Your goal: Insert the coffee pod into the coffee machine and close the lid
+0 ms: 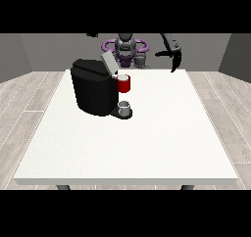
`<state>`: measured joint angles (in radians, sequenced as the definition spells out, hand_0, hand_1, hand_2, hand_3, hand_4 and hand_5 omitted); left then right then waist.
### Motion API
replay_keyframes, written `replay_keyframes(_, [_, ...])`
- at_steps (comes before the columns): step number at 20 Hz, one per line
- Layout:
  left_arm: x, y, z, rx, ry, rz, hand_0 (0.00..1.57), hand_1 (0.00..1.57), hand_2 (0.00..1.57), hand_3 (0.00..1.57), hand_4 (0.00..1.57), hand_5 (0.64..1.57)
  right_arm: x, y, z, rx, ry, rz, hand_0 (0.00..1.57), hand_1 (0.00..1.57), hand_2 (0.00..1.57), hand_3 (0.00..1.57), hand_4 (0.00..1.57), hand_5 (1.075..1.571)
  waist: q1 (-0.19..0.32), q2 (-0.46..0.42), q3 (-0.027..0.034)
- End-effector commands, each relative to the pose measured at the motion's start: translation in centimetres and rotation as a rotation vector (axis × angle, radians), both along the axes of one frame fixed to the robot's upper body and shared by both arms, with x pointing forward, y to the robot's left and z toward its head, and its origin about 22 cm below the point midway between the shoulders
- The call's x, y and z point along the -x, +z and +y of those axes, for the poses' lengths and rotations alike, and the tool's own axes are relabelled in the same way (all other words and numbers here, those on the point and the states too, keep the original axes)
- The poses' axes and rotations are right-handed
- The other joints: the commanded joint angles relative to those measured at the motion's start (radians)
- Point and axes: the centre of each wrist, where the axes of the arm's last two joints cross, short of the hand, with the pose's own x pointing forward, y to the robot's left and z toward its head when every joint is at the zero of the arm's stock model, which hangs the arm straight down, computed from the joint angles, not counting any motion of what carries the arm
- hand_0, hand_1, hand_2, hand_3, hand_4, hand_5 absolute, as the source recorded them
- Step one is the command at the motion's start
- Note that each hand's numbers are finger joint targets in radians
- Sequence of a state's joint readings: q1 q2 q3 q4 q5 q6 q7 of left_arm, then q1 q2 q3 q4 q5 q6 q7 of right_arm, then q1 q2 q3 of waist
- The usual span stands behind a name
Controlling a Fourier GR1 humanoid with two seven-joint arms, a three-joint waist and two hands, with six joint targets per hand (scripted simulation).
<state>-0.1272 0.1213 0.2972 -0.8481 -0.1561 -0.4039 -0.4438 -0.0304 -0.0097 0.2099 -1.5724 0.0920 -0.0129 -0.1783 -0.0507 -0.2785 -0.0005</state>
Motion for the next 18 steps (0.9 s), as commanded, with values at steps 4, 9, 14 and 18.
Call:
replay_keyframes(4, [-1.8, 2.2, -2.4, 0.048, -0.058, -0.131, 0.00, 0.00, 0.00, 0.00, 0.17, 1.571, -0.5, 2.1, 1.1, 0.026, -0.049, -0.065, 0.00, 0.00, 0.00, 0.00, 0.35, 1.571, 0.068, 0.150, 0.0006])
replay_keyframes(9, [-3.7, 5.1, -1.1, 0.027, -0.113, -0.231, 0.00, 0.00, 0.00, 0.00, 0.18, 1.571, -4.6, 5.6, 1.9, 0.061, -0.130, -0.124, 0.00, 0.00, 0.00, 0.00, 0.28, 1.571, 0.126, 0.208, 0.0005])
replay_keyframes(14, [-3.5, 4.9, -3.5, 0.033, -0.132, -0.291, 0.00, 0.00, 0.00, 0.00, 0.36, 1.571, -5.9, 4.9, 3.6, 0.121, -0.153, -0.181, 0.00, 0.00, 0.00, 0.00, 0.23, 1.571, 0.149, 0.278, 0.0004])
replay_keyframes(18, [-2.0, 5.4, -3.0, 0.022, -0.147, -0.289, 0.00, 0.00, 0.00, 0.00, 0.36, 1.571, -8.2, 4.9, 0.1, 0.097, -0.230, -0.138, 0.00, 0.00, 0.00, 0.00, 0.35, 1.571, 0.184, 0.293, 0.0007])
